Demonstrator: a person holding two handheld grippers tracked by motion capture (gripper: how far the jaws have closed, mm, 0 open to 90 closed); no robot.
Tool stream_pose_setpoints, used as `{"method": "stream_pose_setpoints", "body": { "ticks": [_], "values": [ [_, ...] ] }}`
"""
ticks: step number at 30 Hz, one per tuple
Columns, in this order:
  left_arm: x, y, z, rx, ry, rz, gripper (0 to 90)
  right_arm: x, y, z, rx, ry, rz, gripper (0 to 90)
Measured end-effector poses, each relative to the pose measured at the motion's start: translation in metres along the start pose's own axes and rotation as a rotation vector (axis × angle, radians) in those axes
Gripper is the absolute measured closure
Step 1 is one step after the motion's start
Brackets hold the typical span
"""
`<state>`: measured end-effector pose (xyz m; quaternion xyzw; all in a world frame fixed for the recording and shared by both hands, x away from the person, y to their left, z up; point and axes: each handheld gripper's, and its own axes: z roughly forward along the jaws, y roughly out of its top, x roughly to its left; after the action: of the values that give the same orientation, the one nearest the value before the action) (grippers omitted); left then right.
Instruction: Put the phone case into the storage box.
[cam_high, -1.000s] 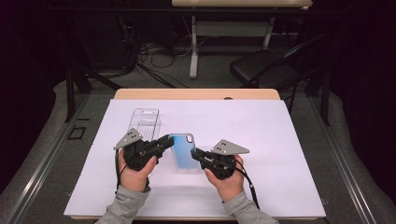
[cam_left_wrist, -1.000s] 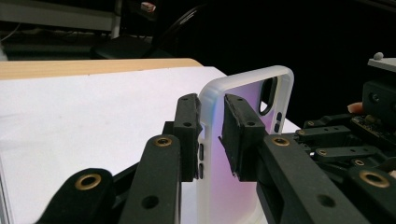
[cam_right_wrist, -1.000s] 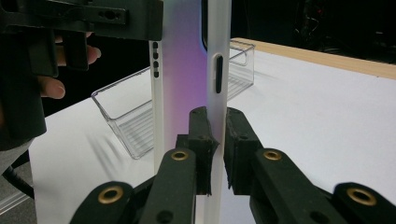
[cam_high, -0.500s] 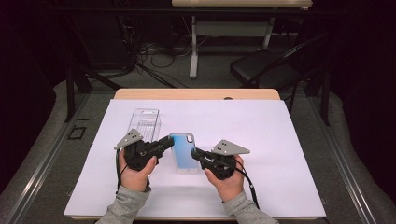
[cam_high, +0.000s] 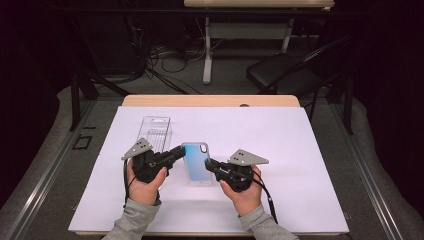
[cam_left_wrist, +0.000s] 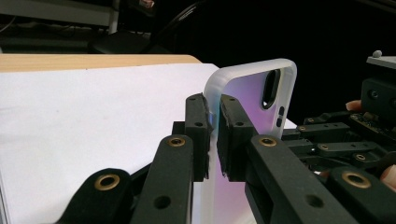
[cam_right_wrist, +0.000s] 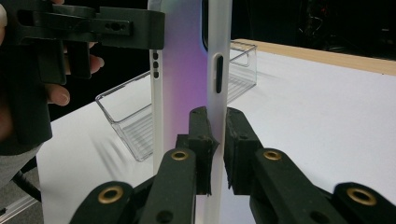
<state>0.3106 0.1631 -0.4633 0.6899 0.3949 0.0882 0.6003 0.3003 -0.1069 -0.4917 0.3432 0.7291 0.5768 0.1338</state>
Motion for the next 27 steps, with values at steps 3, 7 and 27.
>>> {"method": "stream_pose_setpoints", "body": {
  "ticks": [3, 7, 27],
  "values": [
    [0.0001, 0.0002, -0.0001, 0.003, -0.001, 0.005, 84.2, -0.0009, 0.0, 0.0001, 0.001, 0.003, 0.001, 82.6],
    [-0.0001, 0.0002, -0.0004, 0.002, 0.0, 0.004, 84.3, -0.001, 0.0, 0.0001, 0.003, 0.006, 0.004, 82.6],
    [-0.0029, -0.0003, -0.0017, -0.006, 0.019, 0.014, 84.8, -0.0004, -0.0002, 0.0005, 0.001, 0.014, 0.004, 82.5]
  ]
}}
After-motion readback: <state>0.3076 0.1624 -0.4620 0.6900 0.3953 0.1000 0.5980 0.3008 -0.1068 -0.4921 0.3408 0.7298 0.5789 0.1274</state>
